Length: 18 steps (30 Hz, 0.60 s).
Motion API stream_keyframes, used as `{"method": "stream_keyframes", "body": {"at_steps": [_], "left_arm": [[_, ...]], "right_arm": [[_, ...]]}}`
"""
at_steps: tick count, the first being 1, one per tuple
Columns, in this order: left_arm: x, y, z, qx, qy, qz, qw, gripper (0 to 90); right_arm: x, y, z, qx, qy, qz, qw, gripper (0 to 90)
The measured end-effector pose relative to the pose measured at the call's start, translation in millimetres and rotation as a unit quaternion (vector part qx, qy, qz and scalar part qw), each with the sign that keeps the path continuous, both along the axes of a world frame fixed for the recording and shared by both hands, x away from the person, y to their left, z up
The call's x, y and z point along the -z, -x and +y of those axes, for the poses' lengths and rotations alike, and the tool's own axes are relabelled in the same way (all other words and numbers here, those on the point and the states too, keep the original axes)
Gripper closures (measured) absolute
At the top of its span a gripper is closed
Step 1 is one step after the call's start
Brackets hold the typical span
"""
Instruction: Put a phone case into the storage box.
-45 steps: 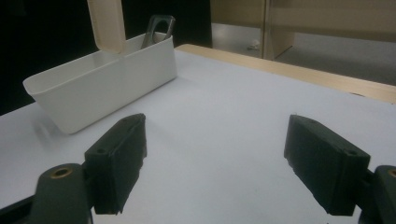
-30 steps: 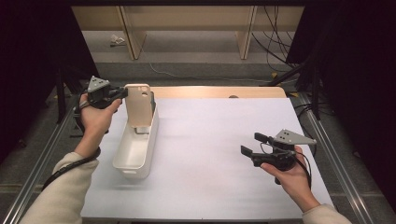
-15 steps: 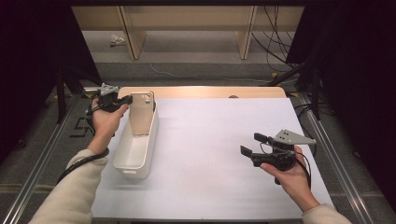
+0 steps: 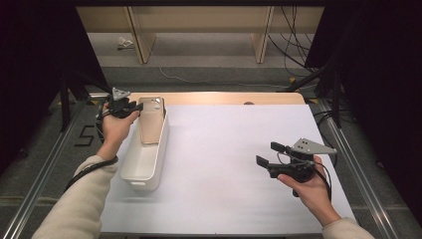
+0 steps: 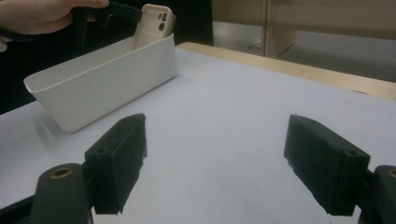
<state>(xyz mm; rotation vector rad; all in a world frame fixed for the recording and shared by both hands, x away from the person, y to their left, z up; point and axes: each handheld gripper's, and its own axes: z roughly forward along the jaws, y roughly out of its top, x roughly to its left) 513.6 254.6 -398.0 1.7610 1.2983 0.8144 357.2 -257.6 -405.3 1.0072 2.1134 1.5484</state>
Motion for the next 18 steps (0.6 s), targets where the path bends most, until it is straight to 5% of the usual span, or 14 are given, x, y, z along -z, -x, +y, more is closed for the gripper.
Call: {"method": "stream_keyframes", "body": {"at_steps": [5,12,18], "left_arm": [[-7.2,8.6,-1.5,0.011,0.008,-0.002,0.9999,45.5],[-26.6,46.9,-5.8,0.043,0.030,-0.017,0.9985,22.0],[-35.3,86.7,-14.4,0.094,0.060,-0.022,0.9935,14.5]], "right_arm": [[-0.2,0.1,-0.1,0.001,0.000,-0.001,1.0000,22.1],[-0.3,0.4,0.8,0.000,0.003,-0.001,1.0000,22.1],[-0.6,0.9,1.9,-0.001,0.005,-0.002,1.0000,21.9]]}}
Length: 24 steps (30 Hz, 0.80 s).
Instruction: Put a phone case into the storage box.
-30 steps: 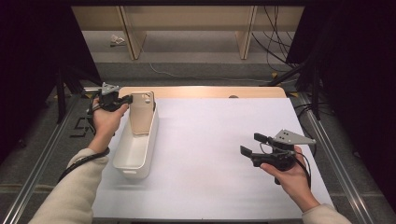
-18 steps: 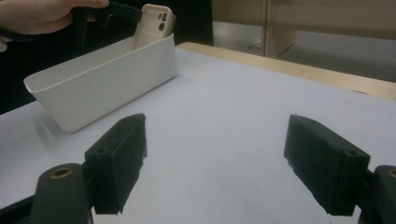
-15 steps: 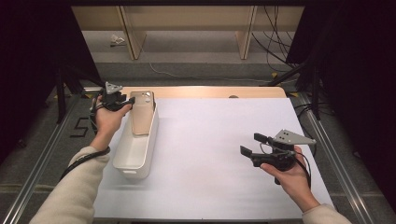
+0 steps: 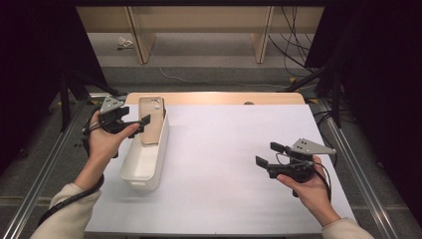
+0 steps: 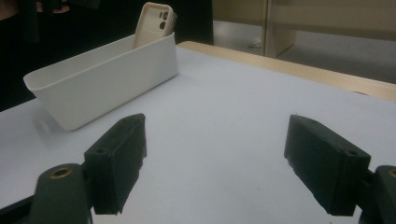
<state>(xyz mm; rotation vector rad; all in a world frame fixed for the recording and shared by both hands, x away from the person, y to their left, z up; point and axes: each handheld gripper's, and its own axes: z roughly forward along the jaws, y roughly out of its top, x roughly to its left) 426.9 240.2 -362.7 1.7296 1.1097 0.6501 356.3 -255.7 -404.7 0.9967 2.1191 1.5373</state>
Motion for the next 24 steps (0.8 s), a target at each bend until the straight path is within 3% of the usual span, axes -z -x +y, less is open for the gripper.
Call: {"method": "stream_keyframes", "body": {"at_steps": [4,17,24], "left_arm": [[0.3,20.6,-8.0,0.038,0.004,0.003,0.9993,10.6],[21.2,71.4,-35.8,0.102,0.000,-0.022,0.9945,6.8],[35.3,86.8,-38.2,0.128,0.009,-0.026,0.9914,5.9]], "right_arm": [[0.4,-0.1,0.3,-0.002,0.001,0.001,1.0000,21.9],[1.3,0.0,1.2,-0.008,0.002,0.003,1.0000,21.6],[2.0,0.5,0.9,-0.010,0.002,0.004,0.9999,21.4]]}}
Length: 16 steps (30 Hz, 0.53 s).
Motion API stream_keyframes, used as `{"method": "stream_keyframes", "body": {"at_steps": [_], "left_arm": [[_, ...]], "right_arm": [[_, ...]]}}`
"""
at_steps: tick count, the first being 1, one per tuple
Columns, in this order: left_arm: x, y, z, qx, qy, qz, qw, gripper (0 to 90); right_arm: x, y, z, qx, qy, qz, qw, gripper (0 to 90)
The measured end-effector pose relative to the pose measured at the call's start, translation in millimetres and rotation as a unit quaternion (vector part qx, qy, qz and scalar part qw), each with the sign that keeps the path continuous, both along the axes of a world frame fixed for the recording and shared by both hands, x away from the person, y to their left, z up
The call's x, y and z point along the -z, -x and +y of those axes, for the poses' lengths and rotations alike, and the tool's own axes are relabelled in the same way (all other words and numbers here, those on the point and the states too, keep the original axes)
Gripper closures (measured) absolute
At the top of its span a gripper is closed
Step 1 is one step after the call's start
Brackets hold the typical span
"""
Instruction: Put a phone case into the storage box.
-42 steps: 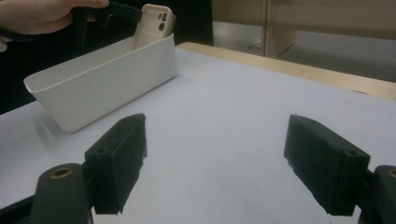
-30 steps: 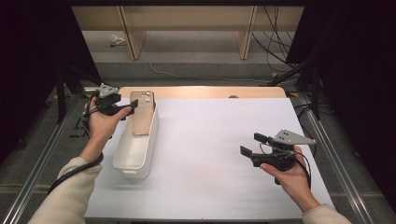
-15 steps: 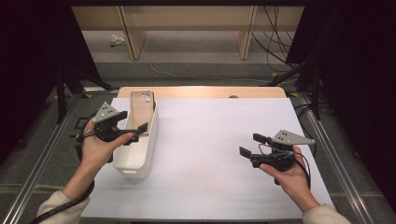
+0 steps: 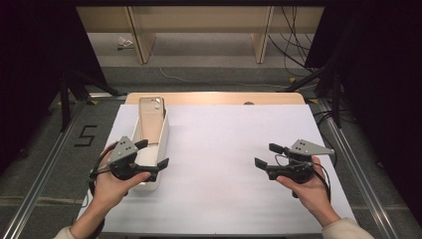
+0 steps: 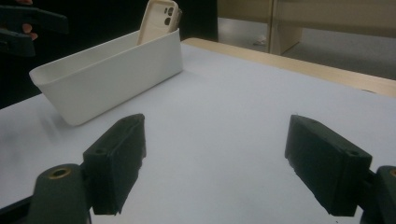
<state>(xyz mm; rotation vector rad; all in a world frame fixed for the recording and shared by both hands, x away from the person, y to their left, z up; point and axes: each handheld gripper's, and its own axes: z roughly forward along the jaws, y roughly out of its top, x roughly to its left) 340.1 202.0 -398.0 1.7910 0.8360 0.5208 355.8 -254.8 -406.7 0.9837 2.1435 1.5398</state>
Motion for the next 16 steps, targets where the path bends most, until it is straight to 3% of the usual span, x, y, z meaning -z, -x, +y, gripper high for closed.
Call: {"method": "stream_keyframes", "body": {"at_steps": [8,16], "left_arm": [[12.8,13.1,-7.0,0.005,-0.028,-0.011,0.9995,6.8],[17.7,14.4,-8.3,0.001,-0.048,-0.020,0.9986,7.2]], "right_arm": [[-0.5,0.3,0.2,-0.002,-0.001,-0.003,1.0000,21.3],[-0.3,0.4,0.5,-0.002,0.000,-0.003,1.0000,20.7]]}}
